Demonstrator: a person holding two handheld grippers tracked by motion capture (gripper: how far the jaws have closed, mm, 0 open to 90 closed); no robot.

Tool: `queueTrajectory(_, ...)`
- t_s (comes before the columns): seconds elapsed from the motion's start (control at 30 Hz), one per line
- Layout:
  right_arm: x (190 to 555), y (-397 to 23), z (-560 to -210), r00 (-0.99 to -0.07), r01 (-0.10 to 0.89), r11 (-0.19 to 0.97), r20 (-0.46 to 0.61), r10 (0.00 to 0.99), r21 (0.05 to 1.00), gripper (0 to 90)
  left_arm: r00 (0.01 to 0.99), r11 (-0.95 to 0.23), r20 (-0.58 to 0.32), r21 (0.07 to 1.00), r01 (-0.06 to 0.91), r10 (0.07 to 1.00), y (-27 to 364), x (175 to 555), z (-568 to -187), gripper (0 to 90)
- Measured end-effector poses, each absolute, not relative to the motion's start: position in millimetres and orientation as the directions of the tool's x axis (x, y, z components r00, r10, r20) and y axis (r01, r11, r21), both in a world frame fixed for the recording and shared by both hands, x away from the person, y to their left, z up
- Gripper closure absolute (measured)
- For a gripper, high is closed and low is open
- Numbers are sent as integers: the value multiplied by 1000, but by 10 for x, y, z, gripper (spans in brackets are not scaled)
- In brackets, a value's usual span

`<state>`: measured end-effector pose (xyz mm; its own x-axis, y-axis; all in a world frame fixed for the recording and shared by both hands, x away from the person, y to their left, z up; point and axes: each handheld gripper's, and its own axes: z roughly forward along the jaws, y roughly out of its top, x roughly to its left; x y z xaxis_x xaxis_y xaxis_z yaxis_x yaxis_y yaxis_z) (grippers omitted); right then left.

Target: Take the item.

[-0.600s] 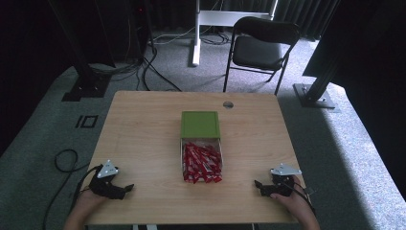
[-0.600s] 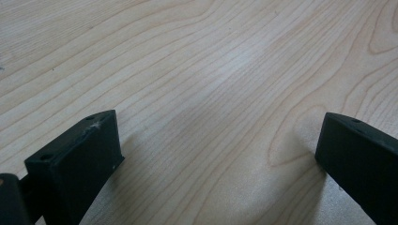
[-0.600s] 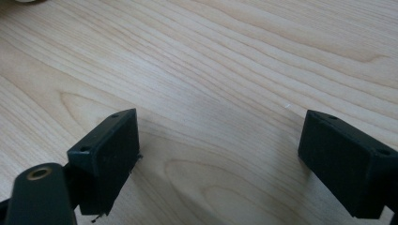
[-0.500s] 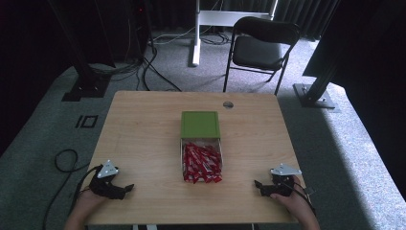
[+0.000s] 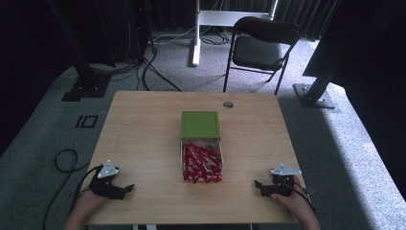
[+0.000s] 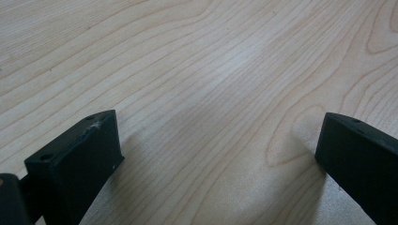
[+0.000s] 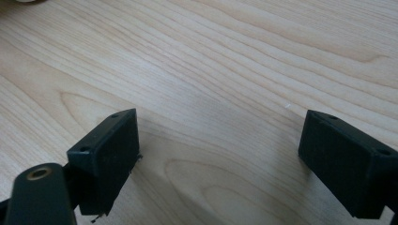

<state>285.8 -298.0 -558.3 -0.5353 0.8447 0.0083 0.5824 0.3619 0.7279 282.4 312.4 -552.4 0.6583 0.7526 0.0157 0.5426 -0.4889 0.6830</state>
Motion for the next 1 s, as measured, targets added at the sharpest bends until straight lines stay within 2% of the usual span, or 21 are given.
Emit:
queueTrajectory(0.73,2911,-2886,-5512,-524,604,356,18,852,714,148,659,-491,17,683,541,752,3126,2826,-5523,14)
queueTrajectory(1.0,2943,-2821,-5312,-536,581,342,32,843,739,149,660,-491,18,683,541,751,3126,2826,-5523,14)
